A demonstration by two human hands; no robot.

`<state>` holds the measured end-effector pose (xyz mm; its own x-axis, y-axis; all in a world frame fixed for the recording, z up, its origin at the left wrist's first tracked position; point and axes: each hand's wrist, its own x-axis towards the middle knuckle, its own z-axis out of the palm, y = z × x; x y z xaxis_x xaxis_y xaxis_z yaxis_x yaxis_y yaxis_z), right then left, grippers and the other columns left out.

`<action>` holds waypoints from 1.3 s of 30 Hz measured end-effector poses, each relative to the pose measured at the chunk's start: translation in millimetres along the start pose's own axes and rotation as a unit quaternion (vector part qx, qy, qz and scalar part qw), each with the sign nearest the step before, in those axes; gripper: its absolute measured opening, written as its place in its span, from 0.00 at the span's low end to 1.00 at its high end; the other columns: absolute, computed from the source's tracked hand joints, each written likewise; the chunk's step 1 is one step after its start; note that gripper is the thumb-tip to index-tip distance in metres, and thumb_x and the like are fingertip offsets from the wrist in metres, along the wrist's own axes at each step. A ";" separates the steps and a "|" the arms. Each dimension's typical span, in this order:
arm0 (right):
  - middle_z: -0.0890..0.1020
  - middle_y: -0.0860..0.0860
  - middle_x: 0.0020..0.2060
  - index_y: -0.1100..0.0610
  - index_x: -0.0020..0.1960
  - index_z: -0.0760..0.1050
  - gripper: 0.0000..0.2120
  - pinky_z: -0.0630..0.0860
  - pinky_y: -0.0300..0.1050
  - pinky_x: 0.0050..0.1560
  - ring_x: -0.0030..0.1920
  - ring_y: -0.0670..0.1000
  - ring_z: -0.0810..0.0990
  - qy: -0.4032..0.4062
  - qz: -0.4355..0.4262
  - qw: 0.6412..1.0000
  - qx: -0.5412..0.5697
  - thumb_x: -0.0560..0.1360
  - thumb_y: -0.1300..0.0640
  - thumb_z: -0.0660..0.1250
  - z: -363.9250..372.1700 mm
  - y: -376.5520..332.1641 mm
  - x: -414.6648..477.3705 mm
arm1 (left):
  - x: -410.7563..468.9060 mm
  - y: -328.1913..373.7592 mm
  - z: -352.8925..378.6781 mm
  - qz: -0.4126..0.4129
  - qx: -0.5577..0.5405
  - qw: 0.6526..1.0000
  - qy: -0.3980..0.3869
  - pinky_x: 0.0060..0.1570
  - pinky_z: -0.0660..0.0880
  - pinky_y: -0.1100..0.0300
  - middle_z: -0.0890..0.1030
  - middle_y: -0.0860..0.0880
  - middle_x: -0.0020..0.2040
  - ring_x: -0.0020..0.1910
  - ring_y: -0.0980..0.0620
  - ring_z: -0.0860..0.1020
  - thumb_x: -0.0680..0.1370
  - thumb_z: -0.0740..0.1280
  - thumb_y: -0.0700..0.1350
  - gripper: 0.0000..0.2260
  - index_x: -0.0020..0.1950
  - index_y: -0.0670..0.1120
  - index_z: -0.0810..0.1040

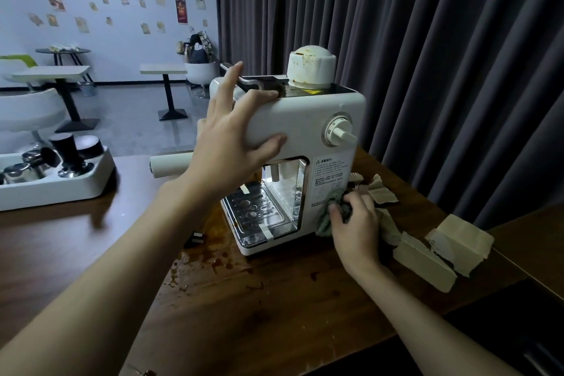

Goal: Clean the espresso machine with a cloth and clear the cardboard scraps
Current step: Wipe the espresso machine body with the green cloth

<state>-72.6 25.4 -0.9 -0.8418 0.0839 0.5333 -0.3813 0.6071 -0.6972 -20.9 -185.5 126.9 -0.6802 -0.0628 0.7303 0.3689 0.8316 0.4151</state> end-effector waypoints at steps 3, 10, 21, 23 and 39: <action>0.71 0.52 0.53 0.61 0.51 0.75 0.06 0.66 0.24 0.39 0.47 0.45 0.71 -0.042 -0.026 0.999 -0.017 0.77 0.60 0.68 10.9 -8.0 -17.0 | -0.9 2.0 -0.1 -0.002 0.000 1.000 0.002 0.68 0.67 0.34 0.51 0.52 0.82 0.79 0.45 0.57 0.72 0.71 0.59 0.24 0.67 0.60 0.71; 0.72 0.52 0.54 0.60 0.55 0.75 0.08 0.66 0.28 0.43 0.52 0.49 0.74 -0.060 0.021 0.998 -0.015 0.77 0.59 0.68 4.4 1.0 -9.4 | -1.1 0.6 -2.8 0.010 0.009 1.000 -0.007 0.68 0.66 0.35 0.51 0.51 0.82 0.79 0.45 0.57 0.73 0.72 0.57 0.24 0.68 0.60 0.71; 0.77 0.54 0.55 0.53 0.51 0.71 0.05 0.80 0.46 0.47 0.53 0.54 0.79 -0.124 0.118 0.984 -0.055 0.78 0.56 0.67 6.4 -12.2 -11.8 | -1.2 1.7 -2.4 0.004 -0.001 1.000 -0.011 0.66 0.68 0.32 0.50 0.51 0.82 0.79 0.46 0.58 0.73 0.72 0.56 0.23 0.67 0.60 0.71; 0.78 0.54 0.53 0.55 0.52 0.72 0.06 0.80 0.44 0.43 0.50 0.53 0.80 -0.142 0.120 0.980 -0.068 0.78 0.55 0.67 8.6 -20.5 -18.3 | -1.0 2.0 -1.6 0.004 -0.001 1.000 -0.007 0.65 0.69 0.32 0.51 0.50 0.82 0.79 0.46 0.58 0.73 0.72 0.57 0.23 0.67 0.60 0.71; 0.72 0.52 0.61 0.57 0.66 0.68 0.17 0.72 0.38 0.53 0.60 0.51 0.73 -0.254 0.038 0.965 -0.048 0.80 0.54 0.64 32.8 -75.6 -70.7 | -1.6 3.5 -1.0 0.002 -0.001 1.000 -0.001 0.66 0.68 0.33 0.51 0.50 0.82 0.78 0.46 0.58 0.74 0.72 0.56 0.23 0.67 0.59 0.72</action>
<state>3.3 -52.4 -1.6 -0.9544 -0.2511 0.1617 -0.2934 0.6876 -0.6642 -17.9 -183.0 127.7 -0.6808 -0.0585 0.7301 0.3726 0.8305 0.4140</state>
